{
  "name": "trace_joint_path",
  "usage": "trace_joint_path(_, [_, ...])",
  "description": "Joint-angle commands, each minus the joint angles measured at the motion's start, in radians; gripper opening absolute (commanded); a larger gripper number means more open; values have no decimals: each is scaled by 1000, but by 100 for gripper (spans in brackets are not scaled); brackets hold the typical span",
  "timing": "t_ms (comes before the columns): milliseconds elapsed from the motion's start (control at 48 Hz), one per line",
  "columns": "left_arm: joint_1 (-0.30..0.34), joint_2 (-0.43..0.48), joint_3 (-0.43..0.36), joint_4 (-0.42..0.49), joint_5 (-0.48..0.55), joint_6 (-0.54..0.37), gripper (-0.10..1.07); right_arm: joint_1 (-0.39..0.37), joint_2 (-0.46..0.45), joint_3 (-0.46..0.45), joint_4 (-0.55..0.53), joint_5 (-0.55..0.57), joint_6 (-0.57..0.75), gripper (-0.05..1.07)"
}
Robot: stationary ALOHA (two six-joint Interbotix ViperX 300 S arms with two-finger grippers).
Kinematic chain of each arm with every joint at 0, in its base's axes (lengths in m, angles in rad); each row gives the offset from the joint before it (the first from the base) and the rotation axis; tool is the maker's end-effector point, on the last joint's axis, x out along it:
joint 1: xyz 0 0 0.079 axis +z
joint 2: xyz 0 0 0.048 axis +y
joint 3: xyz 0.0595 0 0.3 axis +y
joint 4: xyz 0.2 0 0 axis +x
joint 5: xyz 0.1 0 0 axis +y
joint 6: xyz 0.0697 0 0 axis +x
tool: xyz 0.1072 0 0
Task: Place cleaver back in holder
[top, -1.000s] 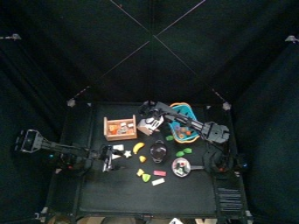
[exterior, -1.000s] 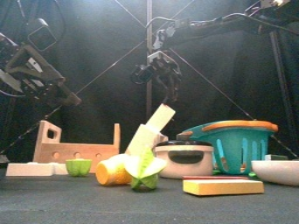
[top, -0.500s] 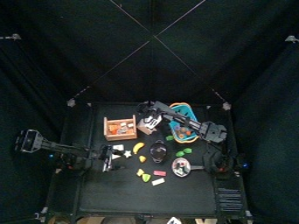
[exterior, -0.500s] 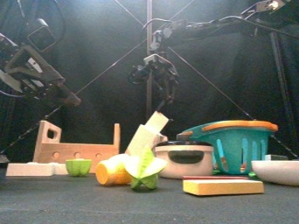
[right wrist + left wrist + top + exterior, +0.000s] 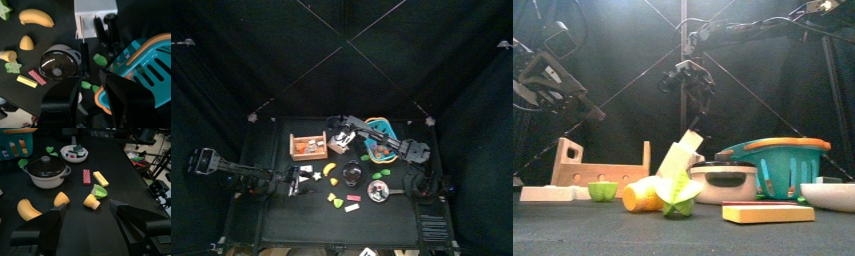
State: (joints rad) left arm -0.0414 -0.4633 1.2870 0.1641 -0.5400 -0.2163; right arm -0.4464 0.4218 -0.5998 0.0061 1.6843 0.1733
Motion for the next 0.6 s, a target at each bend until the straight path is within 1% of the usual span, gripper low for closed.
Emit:
trace_joint_path(0, [3, 2, -9, -2, -5, 0, 100, 2, -15, -60, -8, -26, -2, 74])
trace_joint_path(125, [3, 2, -9, -2, -5, 0, 100, 2, 5, -117, -14, -34, 0, 74])
trace_joint_path(292, [3, 2, -8, -2, -5, -2, 100, 11, 23, -169, -14, -29, -2, 74])
trace_joint_path(500, [2, 2, -5, -6, -5, -2, 100, 35, 6, -172, -20, -25, -2, 74])
trace_joint_path(583, [2, 2, -6, -6, -5, -2, 100, 51, -3, -158, -29, -11, -2, 74])
